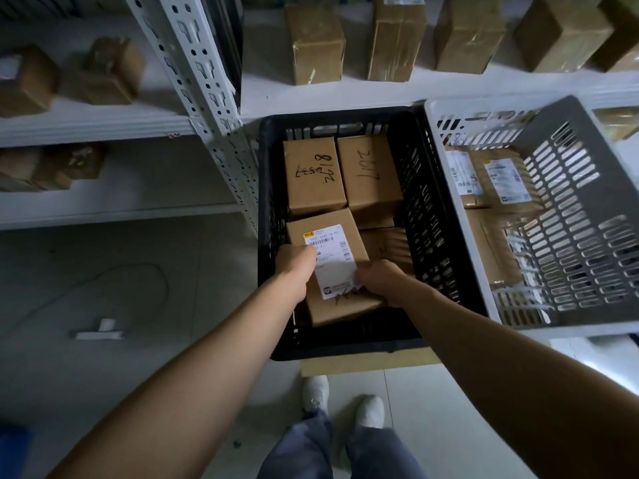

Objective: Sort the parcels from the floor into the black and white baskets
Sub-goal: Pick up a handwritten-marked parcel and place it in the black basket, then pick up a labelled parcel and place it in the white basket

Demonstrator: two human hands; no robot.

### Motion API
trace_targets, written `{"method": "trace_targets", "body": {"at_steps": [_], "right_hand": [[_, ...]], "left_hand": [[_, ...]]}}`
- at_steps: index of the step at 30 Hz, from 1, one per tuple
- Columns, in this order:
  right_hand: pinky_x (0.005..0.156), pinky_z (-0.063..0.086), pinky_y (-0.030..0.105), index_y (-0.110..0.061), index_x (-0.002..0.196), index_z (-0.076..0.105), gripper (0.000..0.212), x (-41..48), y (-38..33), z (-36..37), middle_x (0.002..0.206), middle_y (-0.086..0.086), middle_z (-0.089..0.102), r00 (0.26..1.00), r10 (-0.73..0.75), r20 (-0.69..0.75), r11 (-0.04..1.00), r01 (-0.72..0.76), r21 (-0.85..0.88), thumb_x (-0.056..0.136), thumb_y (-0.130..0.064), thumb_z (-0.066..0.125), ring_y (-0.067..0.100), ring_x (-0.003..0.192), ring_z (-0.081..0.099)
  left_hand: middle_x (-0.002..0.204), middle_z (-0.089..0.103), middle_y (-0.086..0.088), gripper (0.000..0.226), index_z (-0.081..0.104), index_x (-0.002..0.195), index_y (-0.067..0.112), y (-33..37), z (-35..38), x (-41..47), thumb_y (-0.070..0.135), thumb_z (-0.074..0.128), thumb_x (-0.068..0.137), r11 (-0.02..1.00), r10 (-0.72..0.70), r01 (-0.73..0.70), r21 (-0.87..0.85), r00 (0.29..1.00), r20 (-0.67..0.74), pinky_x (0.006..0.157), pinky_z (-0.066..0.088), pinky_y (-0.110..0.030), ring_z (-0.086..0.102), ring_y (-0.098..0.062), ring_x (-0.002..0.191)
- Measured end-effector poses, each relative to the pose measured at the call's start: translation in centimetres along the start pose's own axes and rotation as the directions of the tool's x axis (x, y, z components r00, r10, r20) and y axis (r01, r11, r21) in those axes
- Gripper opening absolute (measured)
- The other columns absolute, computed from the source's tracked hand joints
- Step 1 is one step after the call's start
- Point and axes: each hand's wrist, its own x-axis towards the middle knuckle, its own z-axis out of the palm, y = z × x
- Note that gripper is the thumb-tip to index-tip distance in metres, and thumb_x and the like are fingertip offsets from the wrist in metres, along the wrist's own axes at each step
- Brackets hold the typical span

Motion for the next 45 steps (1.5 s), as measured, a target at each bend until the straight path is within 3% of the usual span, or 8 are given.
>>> {"method": "trace_targets", "body": {"at_steps": [6,13,20,23,31,34,38,45], "right_hand": [[0.040,0.038,0.013,-0.003,0.124,0.058,0.034,0.1,-1.6,0.9,0.126,0.016,0.059,0.999,-0.024,0.036,0.994,0.020,0.109,0.095,-0.018,0.047,0.030,0.116,0.056],[0.079,0.049,0.029,0.000,0.121,0.058,0.037,-0.5,-2.1,0.3,0.123,0.020,0.061,0.998,-0.040,0.054,0.986,0.031,0.166,0.095,-0.024,0.046,0.033,0.109,0.060],[0.058,0.042,0.023,0.002,0.111,0.063,0.038,-5.5,-4.9,-5.6,0.106,0.018,0.066,0.917,-0.283,-0.283,0.906,0.352,0.236,0.096,-0.030,0.048,0.020,0.077,0.053],[0.064,0.045,0.014,-0.005,0.116,0.063,0.039,-9.1,-4.7,-8.3,0.098,0.005,0.069,0.827,-0.347,-0.442,0.732,0.533,0.424,0.095,-0.036,0.052,0.011,0.085,0.060],[0.083,0.046,0.021,-0.024,0.089,0.066,0.019,-18.9,0.5,-14.4,0.089,-0.013,0.070,0.552,-0.172,-0.816,0.295,0.819,0.492,0.096,-0.032,0.050,0.000,0.092,0.063],[0.082,0.043,0.019,-0.026,0.093,0.065,0.015,-22.5,3.3,-14.9,0.094,-0.014,0.068,0.467,-0.025,-0.884,0.278,0.852,0.443,0.096,-0.031,0.051,0.000,0.092,0.062],[0.080,0.045,0.024,-0.015,0.101,0.064,0.016,-27.4,7.7,-12.8,0.091,-0.002,0.065,0.332,0.210,-0.920,0.271,0.884,0.381,0.097,-0.023,0.050,0.008,0.086,0.059],[0.078,0.048,0.009,-0.016,0.113,0.057,0.018,-38.3,16.6,-5.2,0.097,-0.014,0.061,0.017,0.592,-0.806,0.383,0.874,0.300,0.097,-0.022,0.049,-0.006,0.088,0.062]], "left_hand": [[0.100,0.065,-0.013,0.023,0.062,0.104,0.002,0.7,-0.9,1.2,0.011,0.052,0.085,0.997,0.014,-0.013,-0.072,1.000,0.004,0.070,0.039,-0.029,0.056,-0.025,0.081],[0.090,0.067,-0.007,0.011,0.065,0.089,0.009,1.7,-1.8,1.4,0.017,0.058,0.086,0.996,0.053,-0.049,-0.074,0.997,0.052,0.072,0.040,-0.027,0.059,-0.024,0.087],[0.103,0.059,-0.006,0.014,0.056,0.100,0.018,5.4,-1.0,-3.3,0.030,0.056,0.093,0.933,0.358,-0.346,-0.099,0.919,0.162,0.084,0.040,-0.033,0.057,-0.021,0.092],[0.137,0.050,-0.003,0.046,0.046,0.136,0.011,7.9,0.7,-6.9,0.030,0.054,0.095,0.840,0.542,-0.535,-0.092,0.816,0.199,0.094,0.034,-0.022,0.047,-0.014,0.123],[0.123,0.057,-0.001,0.035,0.051,0.129,0.003,12.3,6.9,-16.4,0.018,0.051,0.097,0.605,0.786,-0.714,-0.352,0.465,0.407,0.085,0.042,-0.002,0.055,0.001,0.106],[0.114,0.058,0.011,0.033,0.052,0.127,0.010,12.7,8.7,-20.9,0.026,0.050,0.098,0.537,0.793,-0.734,-0.415,0.273,0.545,0.081,0.044,-0.004,0.057,0.013,0.099],[0.123,0.061,-0.007,0.031,0.053,0.124,0.014,10.3,10.9,-25.9,0.029,0.048,0.098,0.530,0.688,-0.719,-0.450,0.054,0.724,0.099,0.046,-0.027,0.057,-0.015,0.116],[0.115,0.060,-0.002,0.031,0.052,0.125,0.009,0.3,14.8,-37.2,0.022,0.047,0.098,0.613,0.407,-0.625,-0.482,-0.273,0.872,0.081,0.046,-0.010,0.057,-0.007,0.104]]}}
